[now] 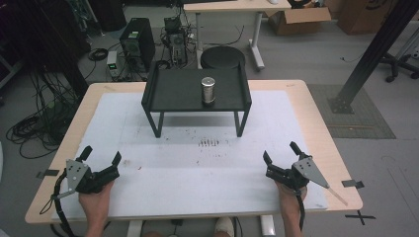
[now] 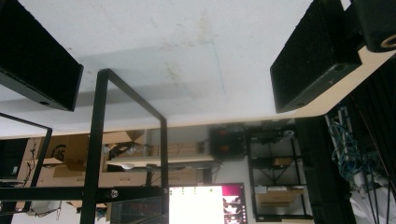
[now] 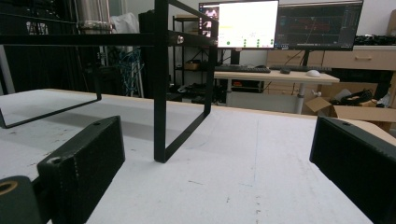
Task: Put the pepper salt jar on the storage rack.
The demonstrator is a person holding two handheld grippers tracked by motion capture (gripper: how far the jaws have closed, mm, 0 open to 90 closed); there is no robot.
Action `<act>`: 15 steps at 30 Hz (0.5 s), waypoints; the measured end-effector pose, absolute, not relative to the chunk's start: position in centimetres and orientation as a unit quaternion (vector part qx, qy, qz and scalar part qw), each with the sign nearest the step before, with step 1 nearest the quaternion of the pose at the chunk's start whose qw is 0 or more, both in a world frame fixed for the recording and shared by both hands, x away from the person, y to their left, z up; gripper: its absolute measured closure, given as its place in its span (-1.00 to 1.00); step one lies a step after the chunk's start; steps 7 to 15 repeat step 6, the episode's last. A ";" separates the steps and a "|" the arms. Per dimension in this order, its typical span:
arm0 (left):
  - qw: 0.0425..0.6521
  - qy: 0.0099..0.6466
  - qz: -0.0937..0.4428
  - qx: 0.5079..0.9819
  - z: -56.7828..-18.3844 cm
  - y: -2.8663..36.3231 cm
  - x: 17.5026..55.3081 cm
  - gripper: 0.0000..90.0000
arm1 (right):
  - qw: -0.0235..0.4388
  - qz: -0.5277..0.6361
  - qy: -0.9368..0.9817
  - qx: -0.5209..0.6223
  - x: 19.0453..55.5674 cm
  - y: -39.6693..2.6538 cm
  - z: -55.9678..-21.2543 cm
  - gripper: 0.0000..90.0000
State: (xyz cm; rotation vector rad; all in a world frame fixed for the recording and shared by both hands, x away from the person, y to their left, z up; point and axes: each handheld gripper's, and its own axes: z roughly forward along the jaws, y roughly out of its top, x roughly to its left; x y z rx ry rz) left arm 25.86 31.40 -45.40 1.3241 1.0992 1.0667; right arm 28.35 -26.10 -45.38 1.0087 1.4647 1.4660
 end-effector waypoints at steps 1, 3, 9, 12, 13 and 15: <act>0.530 0.461 0.446 0.555 -45.4 31.4 25.9 -0.94 | 0.406 0.581 0.581 0.400 28.3 -26.1 -45.4 -0.94; 0.531 0.461 0.447 0.554 -45.4 31.4 25.9 -0.95 | 0.406 0.582 0.580 0.400 28.3 -26.1 -45.4 -0.95; 0.532 0.461 0.447 0.552 -45.4 31.4 25.8 -0.97 | 0.407 0.582 0.580 0.399 28.3 -26.1 -45.4 -0.96; 0.532 0.461 0.447 0.552 -45.4 31.4 25.8 -0.97 | 0.407 0.582 0.580 0.399 28.3 -26.1 -45.4 -0.96; 0.532 0.461 0.447 0.552 -45.4 31.4 25.8 -0.97 | 0.407 0.582 0.580 0.399 28.3 -26.1 -45.4 -0.96; 0.532 0.461 0.447 0.552 -45.4 31.4 25.8 -0.97 | 0.407 0.582 0.580 0.399 28.3 -26.1 -45.4 -0.96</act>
